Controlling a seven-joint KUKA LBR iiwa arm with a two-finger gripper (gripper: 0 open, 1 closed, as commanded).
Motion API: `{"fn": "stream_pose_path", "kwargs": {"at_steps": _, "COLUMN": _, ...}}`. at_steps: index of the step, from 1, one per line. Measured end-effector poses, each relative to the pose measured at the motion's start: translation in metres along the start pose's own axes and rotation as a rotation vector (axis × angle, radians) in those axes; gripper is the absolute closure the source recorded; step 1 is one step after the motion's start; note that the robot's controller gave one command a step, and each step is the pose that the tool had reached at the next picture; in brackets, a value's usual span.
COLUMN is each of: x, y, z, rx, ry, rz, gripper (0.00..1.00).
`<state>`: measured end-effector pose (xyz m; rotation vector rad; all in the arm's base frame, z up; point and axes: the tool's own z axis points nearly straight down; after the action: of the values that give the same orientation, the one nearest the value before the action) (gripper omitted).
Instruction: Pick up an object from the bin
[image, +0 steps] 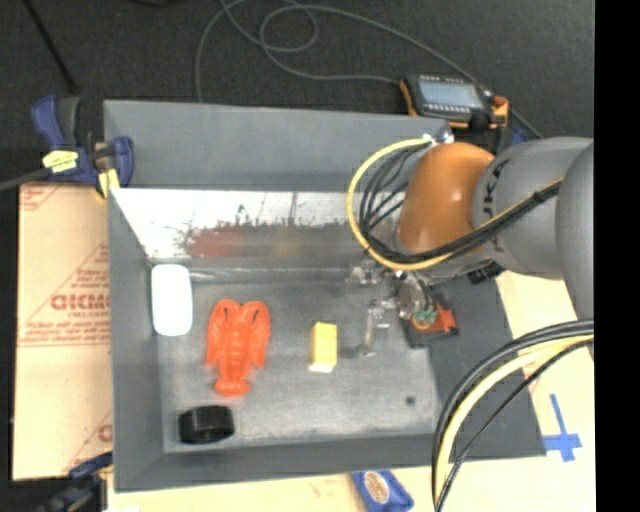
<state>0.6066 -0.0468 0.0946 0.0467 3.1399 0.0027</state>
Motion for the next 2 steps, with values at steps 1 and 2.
{"fn": "stream_pose_path", "kwargs": {"at_steps": 1, "x": -0.017, "y": 0.025, "z": 0.019, "rx": 0.000, "ry": -0.005, "rz": 0.002, "gripper": 0.00}}
{"fn": "stream_pose_path", "kwargs": {"at_steps": 2, "x": 0.000, "y": 0.051, "z": 0.023, "rx": 0.003, "ry": -0.002, "rz": -0.081, "gripper": 0.00}}
